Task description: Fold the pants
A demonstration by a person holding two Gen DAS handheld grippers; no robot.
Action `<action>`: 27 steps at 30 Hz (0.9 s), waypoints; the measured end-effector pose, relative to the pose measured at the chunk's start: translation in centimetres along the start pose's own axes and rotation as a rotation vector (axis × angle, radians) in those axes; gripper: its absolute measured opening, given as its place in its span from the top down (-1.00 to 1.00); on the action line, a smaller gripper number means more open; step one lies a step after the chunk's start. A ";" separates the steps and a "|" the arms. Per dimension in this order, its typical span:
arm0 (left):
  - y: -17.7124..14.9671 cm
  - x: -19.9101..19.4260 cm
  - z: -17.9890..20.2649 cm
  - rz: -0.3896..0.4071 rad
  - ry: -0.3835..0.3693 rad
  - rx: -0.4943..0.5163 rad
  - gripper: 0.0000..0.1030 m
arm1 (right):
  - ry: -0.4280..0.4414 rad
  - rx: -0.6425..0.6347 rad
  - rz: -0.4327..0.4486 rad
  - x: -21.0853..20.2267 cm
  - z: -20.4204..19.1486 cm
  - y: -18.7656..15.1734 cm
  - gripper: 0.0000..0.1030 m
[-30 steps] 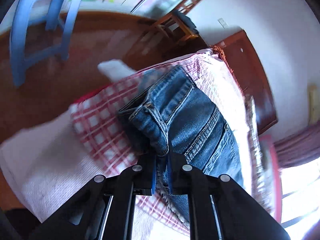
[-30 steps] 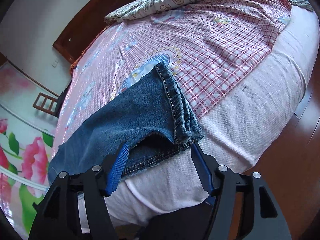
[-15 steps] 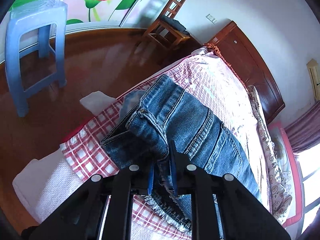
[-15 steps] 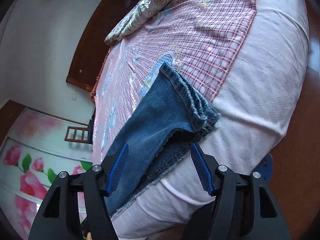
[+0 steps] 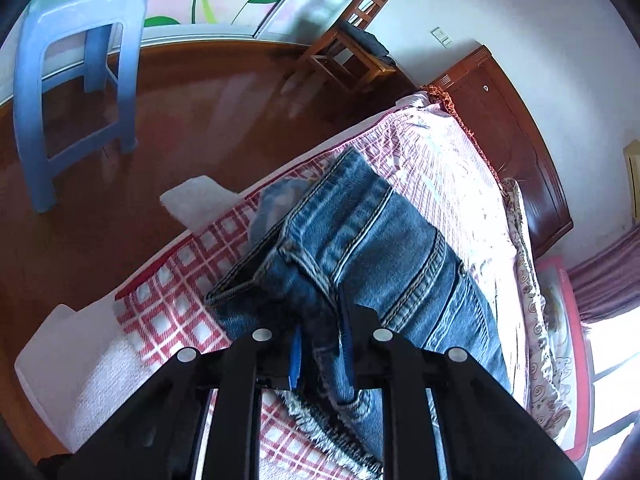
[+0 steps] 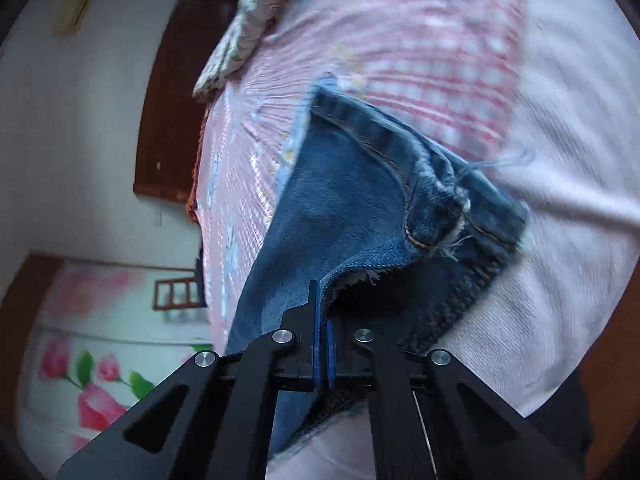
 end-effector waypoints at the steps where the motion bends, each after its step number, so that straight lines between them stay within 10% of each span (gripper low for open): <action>1: 0.2 0.1 -0.2 -0.005 -0.003 -0.005 0.72 | -0.036 -0.163 0.064 -1.2 -2.4 -0.2 0.97; 3: 0.4 0.4 -0.4 -0.024 -0.003 -0.009 0.73 | -0.050 -0.407 0.185 -3.8 -5.9 -1.6 0.97; 9: 0.4 0.5 -0.3 -0.054 -0.004 0.037 0.71 | -0.117 -0.154 0.024 1.2 3.7 -2.1 0.99; 19: -0.1 -1.7 2.3 -0.031 0.076 0.204 0.66 | -0.161 -0.098 -0.139 -0.5 3.3 -4.6 0.97; 23: -1.8 -4.0 5.1 0.033 0.139 0.383 0.10 | -0.145 -0.249 -0.216 -0.8 0.2 -8.3 0.97; 27: -4.5 -4.4 9.4 0.019 0.041 0.527 -0.37 | -0.071 -0.496 -0.242 1.8 -8.1 -11.3 0.97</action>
Point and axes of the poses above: each gripper's, at about its wrist camera, not at the fingertips, and x roughly the way its jaws point, z to its right, y to its top, the point moved 5 cm from there along x, roughly the way its jaws point, and after that the axes turned 13 degrees about -y, right-handed, at the moved point
